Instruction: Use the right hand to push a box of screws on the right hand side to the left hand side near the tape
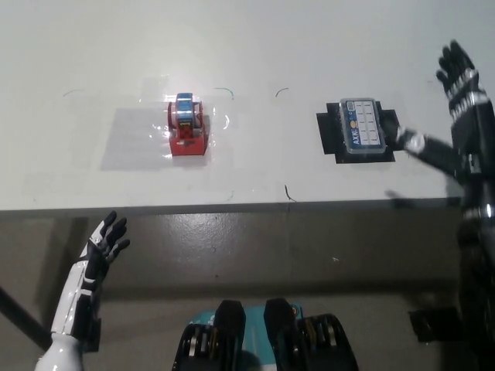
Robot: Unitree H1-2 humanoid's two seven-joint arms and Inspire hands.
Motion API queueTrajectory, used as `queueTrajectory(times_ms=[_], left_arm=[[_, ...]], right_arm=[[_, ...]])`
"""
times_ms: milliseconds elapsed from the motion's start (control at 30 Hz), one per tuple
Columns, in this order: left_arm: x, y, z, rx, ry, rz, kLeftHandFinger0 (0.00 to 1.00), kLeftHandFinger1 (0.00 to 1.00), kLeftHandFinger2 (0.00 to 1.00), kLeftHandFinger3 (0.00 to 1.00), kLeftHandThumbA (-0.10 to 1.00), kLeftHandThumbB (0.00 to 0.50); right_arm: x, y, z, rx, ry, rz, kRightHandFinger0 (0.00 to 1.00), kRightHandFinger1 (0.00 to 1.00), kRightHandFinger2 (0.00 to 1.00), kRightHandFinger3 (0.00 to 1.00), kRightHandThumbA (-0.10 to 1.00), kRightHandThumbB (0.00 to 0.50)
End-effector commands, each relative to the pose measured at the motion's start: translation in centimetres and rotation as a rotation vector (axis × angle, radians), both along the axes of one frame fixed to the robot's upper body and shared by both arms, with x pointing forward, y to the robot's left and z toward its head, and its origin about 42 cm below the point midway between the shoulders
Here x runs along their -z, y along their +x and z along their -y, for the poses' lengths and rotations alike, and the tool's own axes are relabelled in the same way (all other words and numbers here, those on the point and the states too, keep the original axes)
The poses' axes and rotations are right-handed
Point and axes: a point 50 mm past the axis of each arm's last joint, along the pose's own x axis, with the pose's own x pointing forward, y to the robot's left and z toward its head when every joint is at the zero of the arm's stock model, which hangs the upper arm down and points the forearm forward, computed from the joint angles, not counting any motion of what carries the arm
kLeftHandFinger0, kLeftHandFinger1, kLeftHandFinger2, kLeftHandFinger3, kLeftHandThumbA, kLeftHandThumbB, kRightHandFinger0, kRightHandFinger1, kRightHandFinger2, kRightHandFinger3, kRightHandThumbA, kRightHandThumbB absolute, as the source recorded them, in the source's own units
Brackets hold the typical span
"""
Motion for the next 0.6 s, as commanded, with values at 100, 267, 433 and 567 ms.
queueTrajectory(times_ms=[100, 267, 433, 567], left_arm=[[-1.4, -0.1, -0.1, 0.023, 0.000, 0.078, 1.00, 1.00, 1.00, 1.00, 1.00, 0.026], [-1.5, -0.3, -0.1, 0.022, 0.001, 0.078, 1.00, 1.00, 1.00, 1.00, 1.00, 0.033], [-1.8, -0.4, 0.0, 0.028, -0.009, 0.078, 1.00, 1.00, 1.00, 1.00, 1.00, 0.024], [-1.9, -0.4, 0.0, 0.030, -0.002, 0.090, 1.00, 1.00, 1.00, 1.00, 1.00, 0.022]], right_arm=[[-6.0, 6.4, 0.0, 0.011, 0.026, 0.061, 1.00, 1.00, 1.00, 1.00, 1.00, 0.127], [-7.3, 10.0, -0.2, 0.044, -0.010, 0.008, 1.00, 1.00, 1.00, 1.00, 1.00, 0.129], [-7.8, 12.6, -0.7, 0.075, -0.034, -0.083, 1.00, 1.00, 1.00, 1.00, 1.00, 0.175], [-7.8, 13.9, -0.8, 0.105, -0.049, -0.146, 1.00, 1.00, 1.00, 1.00, 1.00, 0.192]])
